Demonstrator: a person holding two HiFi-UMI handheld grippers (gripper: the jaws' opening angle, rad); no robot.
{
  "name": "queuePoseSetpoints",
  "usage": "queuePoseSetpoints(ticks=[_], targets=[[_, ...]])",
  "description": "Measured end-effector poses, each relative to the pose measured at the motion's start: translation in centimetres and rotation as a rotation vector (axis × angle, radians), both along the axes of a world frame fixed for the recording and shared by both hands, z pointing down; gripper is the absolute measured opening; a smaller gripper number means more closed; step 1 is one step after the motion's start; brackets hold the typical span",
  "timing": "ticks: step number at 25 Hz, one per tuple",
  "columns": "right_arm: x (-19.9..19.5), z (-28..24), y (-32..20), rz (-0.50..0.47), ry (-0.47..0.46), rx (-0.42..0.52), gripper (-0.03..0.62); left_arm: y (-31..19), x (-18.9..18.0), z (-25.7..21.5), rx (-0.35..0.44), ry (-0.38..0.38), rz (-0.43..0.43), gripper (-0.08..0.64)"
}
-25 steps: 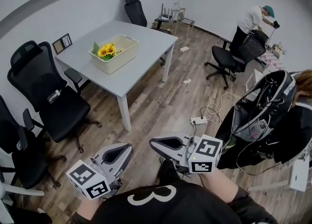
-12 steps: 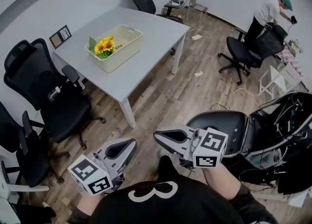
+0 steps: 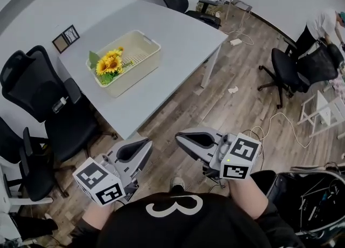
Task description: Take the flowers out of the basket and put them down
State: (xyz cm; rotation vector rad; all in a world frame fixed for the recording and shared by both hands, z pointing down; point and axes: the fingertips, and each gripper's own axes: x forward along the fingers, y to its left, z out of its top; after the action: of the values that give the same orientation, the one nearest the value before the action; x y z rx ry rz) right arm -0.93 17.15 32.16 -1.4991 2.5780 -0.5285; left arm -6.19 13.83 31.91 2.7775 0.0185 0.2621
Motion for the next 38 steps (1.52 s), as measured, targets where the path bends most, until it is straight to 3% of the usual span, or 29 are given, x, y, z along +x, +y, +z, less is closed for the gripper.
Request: queuePoseSetpoints(ticks=[7, 14, 20, 27, 38], targets=[[5.8, -1.0, -3.5, -0.004, 0.016, 0.029, 0.008, -4.0, 4.3, -0.2, -0.044, 0.005, -0.063, 0.012], [7.8, 0.5, -7.9, -0.002, 0.012, -0.005, 0.008, -8.2, 6.8, 1.1, -0.065, 0.002, -0.043, 0.012], [9.8, 1.8, -14.3, 0.006, -0.021, -0.038, 0.009, -15.0, 8.8, 2.3, -0.094, -0.007, -0.048, 0.012], [9.4, 3.2, -24.4, -0.064, -0.015, -0.076, 0.009, -25.3, 8.7, 3.4, -0.111, -0.011, -0.095, 0.012], [5.7, 2.1, -35.6, -0.249, 0.186, -0.057, 0.009, -34.4, 4.2, 3.1, -0.113, 0.021, -0.223, 0.012]])
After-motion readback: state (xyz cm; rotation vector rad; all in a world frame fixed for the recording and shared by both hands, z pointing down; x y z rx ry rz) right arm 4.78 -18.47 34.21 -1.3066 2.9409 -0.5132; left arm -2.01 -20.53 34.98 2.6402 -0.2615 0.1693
